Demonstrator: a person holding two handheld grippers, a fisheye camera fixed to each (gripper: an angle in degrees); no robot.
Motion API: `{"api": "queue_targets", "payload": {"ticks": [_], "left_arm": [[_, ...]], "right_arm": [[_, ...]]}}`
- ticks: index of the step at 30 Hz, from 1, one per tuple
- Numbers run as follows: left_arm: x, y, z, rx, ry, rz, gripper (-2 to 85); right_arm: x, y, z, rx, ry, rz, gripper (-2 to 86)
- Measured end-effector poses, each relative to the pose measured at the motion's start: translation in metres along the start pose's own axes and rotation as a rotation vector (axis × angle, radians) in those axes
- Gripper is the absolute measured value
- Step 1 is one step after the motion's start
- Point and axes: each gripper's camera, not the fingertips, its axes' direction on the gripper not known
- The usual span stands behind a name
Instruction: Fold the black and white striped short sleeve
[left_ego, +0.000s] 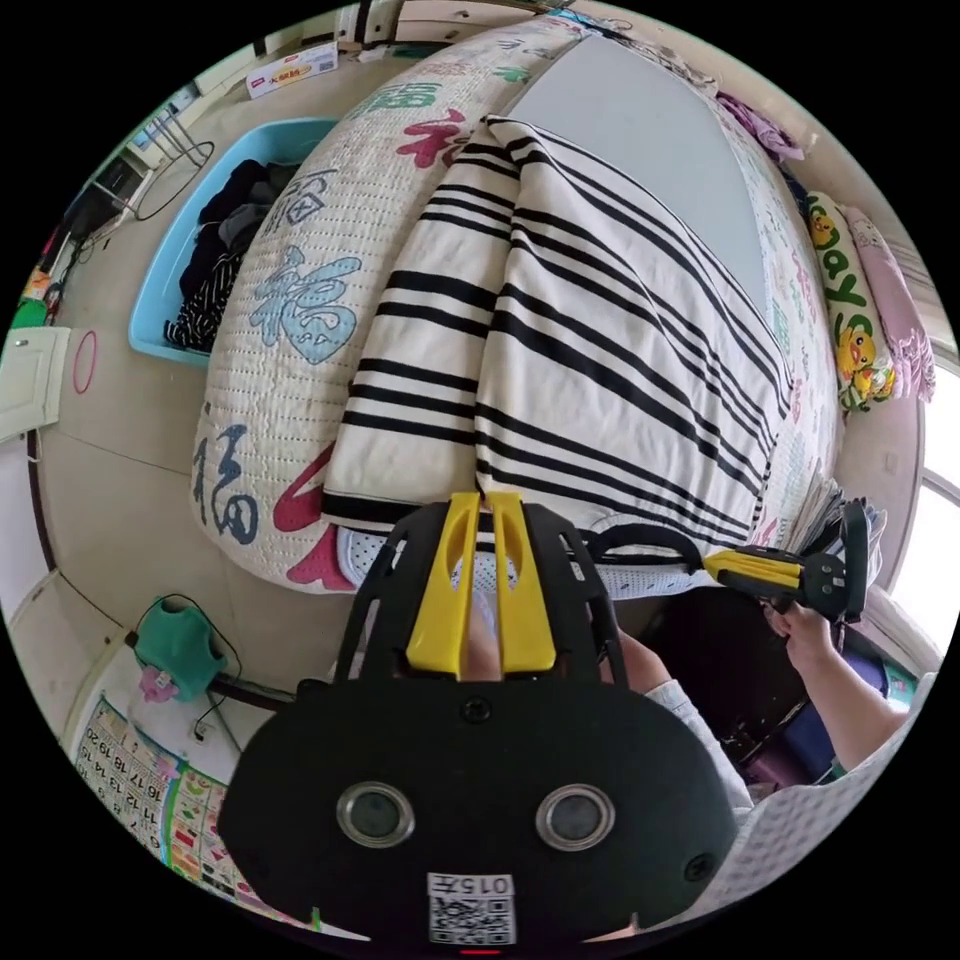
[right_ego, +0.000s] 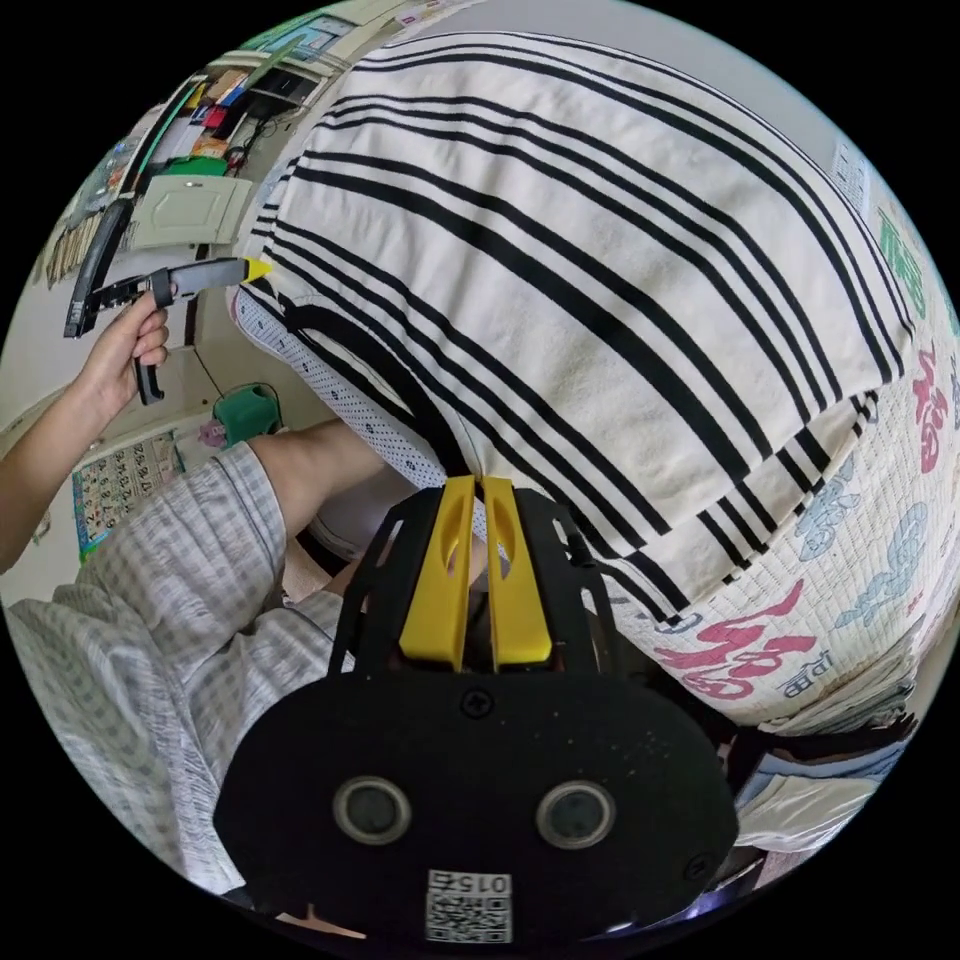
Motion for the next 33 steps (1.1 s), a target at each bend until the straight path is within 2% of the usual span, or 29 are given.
{"api": "queue_targets", "payload": {"ticks": [4,9,14,17,19,22,24,27,28,30,33], "left_arm": [[0.014,-0.012,-0.024,-0.004,-0.105,0.061,4.9],[0.112,-0.061,-0.077,0.115,-0.081,0.54,7.1],[0.235,-0.125,-0.061,0.111,0.06,0.851,9.7],[0.314,-0.157,-0.035,0.055,0.084,0.981,11.3],[0.356,-0.171,-0.02,0.057,0.018,1.025,12.2],[0.411,-0.191,0.009,-0.03,-0.059,1.069,12.4],[0.44,-0.198,0.037,-0.138,-0.148,1.111,11.5],[0.455,-0.198,0.065,-0.275,-0.268,1.145,7.4],[0.457,-0.197,0.067,-0.273,-0.303,1.15,6.3],[0.462,-0.195,0.064,-0.275,-0.341,1.201,3.0],[0.465,-0.199,0.052,-0.263,-0.333,1.215,2.0]], "right_arm": [[0.023,0.023,-0.005,0.078,-0.122,0.146,1.8],[0.08,0.092,-0.015,0.341,-0.253,0.502,7.9],[0.115,0.137,0.0,0.48,-0.293,0.73,9.6],[0.121,0.143,0.019,0.478,-0.317,0.754,10.4],[0.123,0.14,0.031,0.452,-0.305,0.755,11.0],[0.124,0.133,0.045,0.455,-0.345,0.747,11.2],[0.121,0.128,0.048,0.416,-0.278,0.754,9.4],[0.113,0.13,0.051,0.437,-0.257,0.718,6.1],[0.113,0.132,0.051,0.45,-0.275,0.706,5.0],[0.118,0.143,0.057,0.516,-0.434,0.678,2.2],[0.127,0.159,0.056,0.557,-0.479,0.703,1.1]]}}
